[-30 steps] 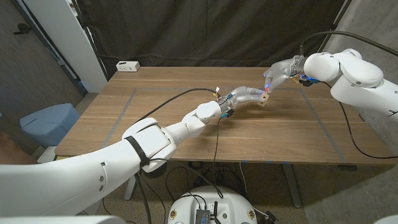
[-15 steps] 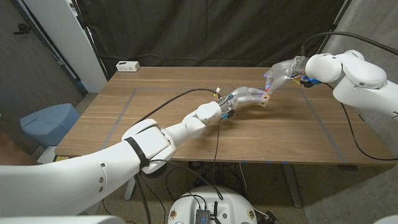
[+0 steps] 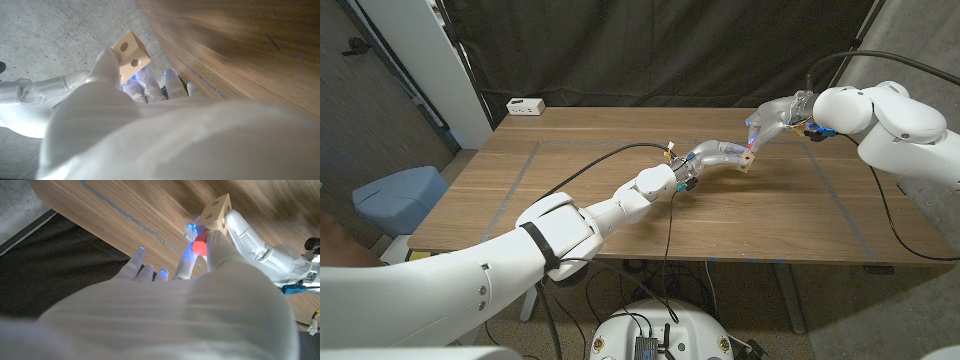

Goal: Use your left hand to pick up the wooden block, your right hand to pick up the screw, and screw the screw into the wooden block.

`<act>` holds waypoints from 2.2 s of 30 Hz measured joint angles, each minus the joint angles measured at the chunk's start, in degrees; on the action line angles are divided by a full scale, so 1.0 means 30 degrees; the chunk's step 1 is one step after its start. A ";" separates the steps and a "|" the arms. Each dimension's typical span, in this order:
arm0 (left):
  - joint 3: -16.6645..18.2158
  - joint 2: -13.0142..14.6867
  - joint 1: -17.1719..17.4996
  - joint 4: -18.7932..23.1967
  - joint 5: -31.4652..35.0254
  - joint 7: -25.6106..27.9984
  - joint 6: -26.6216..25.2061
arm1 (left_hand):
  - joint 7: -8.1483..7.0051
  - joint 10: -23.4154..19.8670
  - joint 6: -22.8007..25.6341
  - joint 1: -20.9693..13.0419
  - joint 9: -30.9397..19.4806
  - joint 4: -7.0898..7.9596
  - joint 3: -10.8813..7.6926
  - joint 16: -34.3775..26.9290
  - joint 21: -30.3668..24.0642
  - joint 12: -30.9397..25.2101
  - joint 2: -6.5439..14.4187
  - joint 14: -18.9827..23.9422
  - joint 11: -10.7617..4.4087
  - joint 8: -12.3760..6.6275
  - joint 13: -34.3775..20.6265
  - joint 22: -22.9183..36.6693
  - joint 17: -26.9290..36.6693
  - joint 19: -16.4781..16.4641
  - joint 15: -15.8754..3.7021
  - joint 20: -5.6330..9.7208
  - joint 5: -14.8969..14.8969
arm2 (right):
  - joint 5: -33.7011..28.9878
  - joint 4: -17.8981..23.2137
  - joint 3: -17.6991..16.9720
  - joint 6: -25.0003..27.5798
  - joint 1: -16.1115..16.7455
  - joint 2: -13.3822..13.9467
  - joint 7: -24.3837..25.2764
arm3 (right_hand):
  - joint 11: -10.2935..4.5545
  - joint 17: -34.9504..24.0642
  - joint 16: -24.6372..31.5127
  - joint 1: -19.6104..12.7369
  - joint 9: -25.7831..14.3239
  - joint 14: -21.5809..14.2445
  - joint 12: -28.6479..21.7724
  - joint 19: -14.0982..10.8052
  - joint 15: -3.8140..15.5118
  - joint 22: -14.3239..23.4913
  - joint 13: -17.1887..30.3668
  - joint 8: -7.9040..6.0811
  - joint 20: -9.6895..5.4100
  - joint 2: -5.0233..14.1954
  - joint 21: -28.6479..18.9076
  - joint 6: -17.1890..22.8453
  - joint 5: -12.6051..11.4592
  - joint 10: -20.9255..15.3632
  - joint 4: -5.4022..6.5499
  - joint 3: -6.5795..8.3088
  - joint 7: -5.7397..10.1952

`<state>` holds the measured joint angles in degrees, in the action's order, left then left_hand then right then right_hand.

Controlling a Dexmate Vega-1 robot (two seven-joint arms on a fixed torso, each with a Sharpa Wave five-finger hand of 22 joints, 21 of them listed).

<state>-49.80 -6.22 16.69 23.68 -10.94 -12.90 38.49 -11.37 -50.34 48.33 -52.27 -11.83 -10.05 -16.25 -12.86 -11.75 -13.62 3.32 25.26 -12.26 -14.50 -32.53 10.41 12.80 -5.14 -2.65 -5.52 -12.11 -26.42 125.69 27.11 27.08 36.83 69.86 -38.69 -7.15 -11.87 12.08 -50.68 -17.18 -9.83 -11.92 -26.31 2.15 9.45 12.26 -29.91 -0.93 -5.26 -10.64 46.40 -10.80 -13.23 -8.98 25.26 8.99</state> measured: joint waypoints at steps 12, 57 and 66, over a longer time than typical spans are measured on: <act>0.0039 -0.0043 -0.0014 -0.0122 -0.0020 -0.0028 -0.0089 | 0.0000 0.0009 0.0001 0.0118 -0.0010 -0.0076 -0.0080 0.0000 0.0000 0.0005 -0.0117 0.0000 -0.0005 0.0000 -0.0036 0.0001 0.0001 0.0000 0.0000 0.0000 0.0002 | 0.0043 -0.0068 0.0186 0.0143 -0.0177 -0.0125 -0.0039 | 0.0130 -0.0091 0.0144 0.0473 -0.0160 -0.0316 -0.0143 -0.0247 0.0028 0.0000 0.0001 -0.0588 -0.0103 0.0314 -0.0134 0.0751 0.0072 -0.0613 0.0184 -0.0007 -0.0402; -0.0120 -0.0224 -0.0526 -0.0597 -0.0309 -0.0065 -0.1132 | -0.0002 -0.0019 0.0004 0.0116 -0.0014 -0.0132 -0.0299 0.0000 0.0000 0.0027 -0.0116 0.0101 -0.0049 -0.0018 0.0005 0.0001 0.0000 0.0000 0.0100 0.0000 0.0004 | -0.1049 -0.0995 0.1402 0.0813 -0.1121 -0.1366 0.0019 | 0.1258 -0.0121 0.0572 0.3346 0.0968 -0.1780 -0.0558 -0.1271 0.0064 -0.0001 -0.0090 -0.1034 -0.0102 0.1280 -0.0223 0.3274 0.0110 -0.2964 0.1263 -0.0802 -0.1763; -0.0134 -0.0233 -0.0578 -0.0652 -0.0384 -0.0064 -0.1349 | -0.0002 0.0039 0.0004 0.0116 -0.0013 -0.0129 -0.0298 0.0000 0.0000 0.0024 -0.0116 0.0099 -0.0049 -0.0018 0.0004 0.0001 0.0001 0.0000 0.0098 0.0000 -0.0070 | -0.1460 -0.1213 0.1737 0.0948 -0.1372 -0.1684 -0.0075 | 0.1260 -0.0026 0.0593 0.3522 0.1282 -0.2154 -0.0558 -0.1577 0.0031 -0.0001 -0.0089 -0.1034 -0.0134 0.1457 -0.0222 0.4159 0.0110 -0.3373 0.1262 -0.0802 -0.1979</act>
<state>-50.20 -6.92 14.95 21.73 -12.09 -13.09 34.45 -11.38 -50.23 48.35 -51.92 -11.87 -10.43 -17.14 -12.86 -11.75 -13.55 2.97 25.56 -12.40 -14.56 -32.52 10.42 12.80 -5.14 -2.36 -5.52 -12.32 -30.80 122.06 32.32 29.93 32.71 64.81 -38.92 -3.37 -11.95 13.86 -40.12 -13.33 -16.30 -13.59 -31.04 2.24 9.44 11.99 -33.01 -1.33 -0.89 -11.31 58.88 -10.47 -23.35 -5.19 22.86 3.05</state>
